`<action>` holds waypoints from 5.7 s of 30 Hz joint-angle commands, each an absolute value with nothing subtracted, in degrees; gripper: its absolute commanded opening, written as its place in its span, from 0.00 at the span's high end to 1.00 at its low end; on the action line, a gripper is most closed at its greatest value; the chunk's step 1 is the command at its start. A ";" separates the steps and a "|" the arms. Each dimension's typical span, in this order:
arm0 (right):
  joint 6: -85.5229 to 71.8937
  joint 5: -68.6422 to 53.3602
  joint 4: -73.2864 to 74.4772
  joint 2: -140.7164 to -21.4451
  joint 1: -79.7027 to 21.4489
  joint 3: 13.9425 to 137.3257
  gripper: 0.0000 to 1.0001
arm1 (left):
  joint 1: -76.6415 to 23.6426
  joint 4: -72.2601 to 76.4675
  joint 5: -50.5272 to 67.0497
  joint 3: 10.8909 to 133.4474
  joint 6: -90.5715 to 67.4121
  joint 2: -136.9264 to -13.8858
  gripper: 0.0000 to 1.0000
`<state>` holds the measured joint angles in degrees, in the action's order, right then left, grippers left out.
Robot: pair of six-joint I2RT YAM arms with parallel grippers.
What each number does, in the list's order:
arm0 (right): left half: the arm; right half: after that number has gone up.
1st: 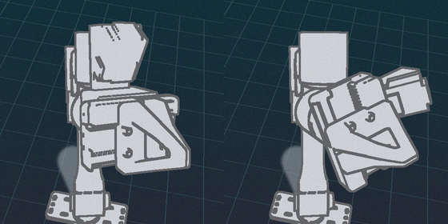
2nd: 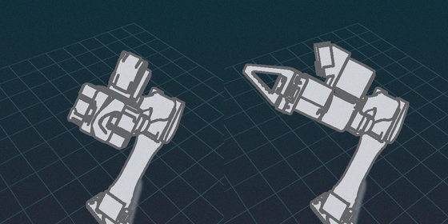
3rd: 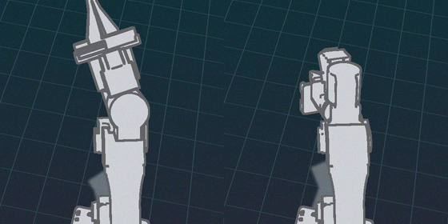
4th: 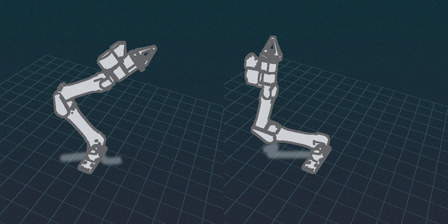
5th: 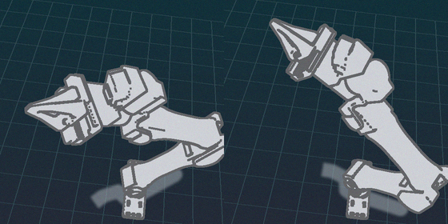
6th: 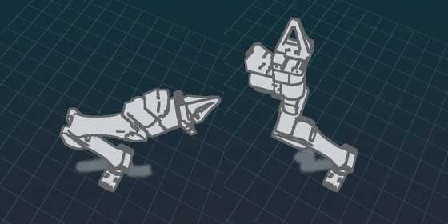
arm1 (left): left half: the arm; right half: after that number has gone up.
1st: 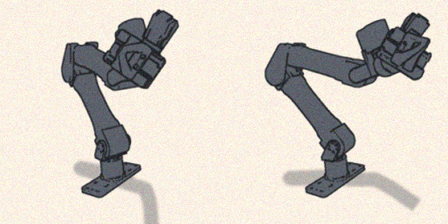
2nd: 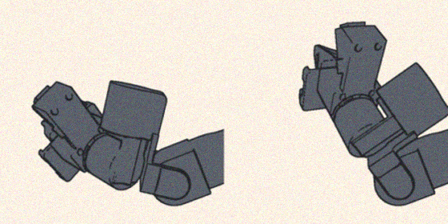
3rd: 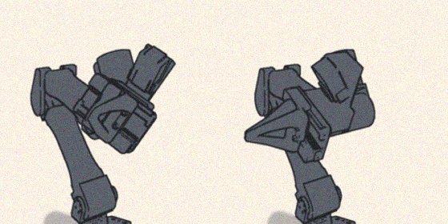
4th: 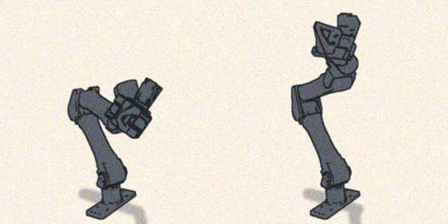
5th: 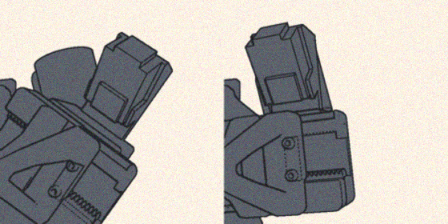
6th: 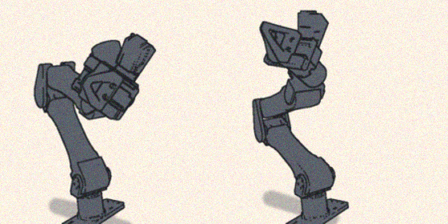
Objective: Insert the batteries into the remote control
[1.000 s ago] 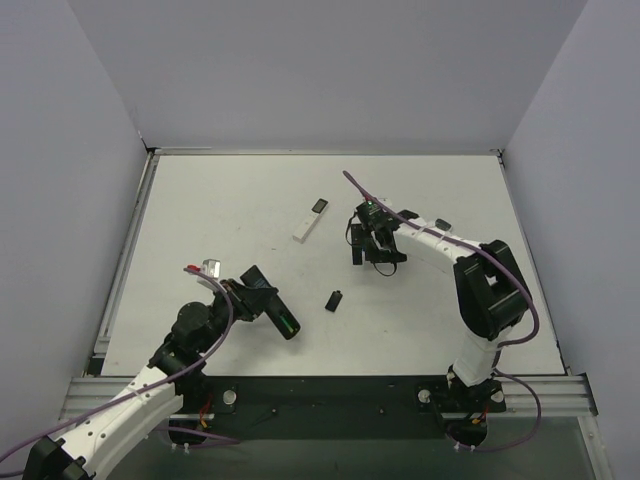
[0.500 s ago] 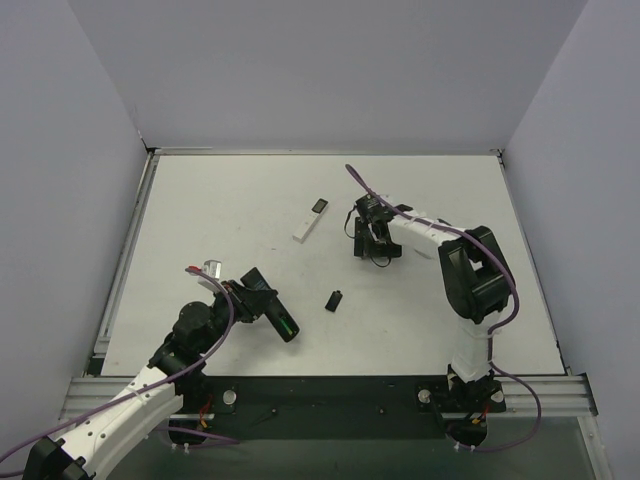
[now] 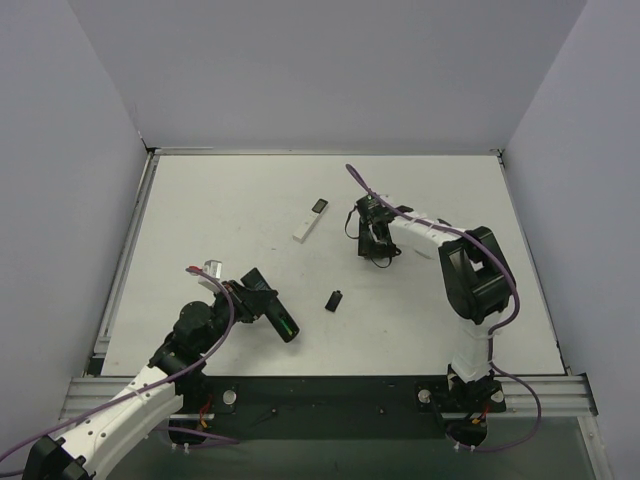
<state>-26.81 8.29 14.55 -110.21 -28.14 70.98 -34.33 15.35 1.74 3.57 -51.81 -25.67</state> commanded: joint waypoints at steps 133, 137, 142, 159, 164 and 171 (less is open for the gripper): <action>-13.18 -9.49 42.98 -84.28 -66.88 83.93 1.00 | -34.01 42.10 3.96 0.00 -67.58 -29.44 1.00; -13.62 -9.49 43.68 -86.22 -67.15 85.25 1.00 | -34.01 42.36 3.34 -1.32 -69.17 -28.92 1.00; -14.24 -8.97 44.56 -88.32 -67.15 86.66 1.00 | -33.93 42.71 2.90 -1.58 -70.40 -28.57 1.00; -16.43 -6.59 47.37 -92.81 -67.15 90.88 1.00 | -34.01 43.33 2.72 -2.55 -72.16 -27.86 1.00; -17.05 -5.19 48.34 -93.87 -67.06 92.28 0.97 | -34.01 43.07 2.55 -2.64 -72.25 -27.60 1.00; -16.88 -2.99 49.31 -95.36 -67.32 93.78 0.91 | -34.01 42.71 2.72 -2.55 -72.07 -27.60 1.00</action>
<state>-16.45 -6.31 46.46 -93.89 -66.89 91.42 -34.13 37.80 2.39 2.26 -70.89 -28.40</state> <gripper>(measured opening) 0.091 0.274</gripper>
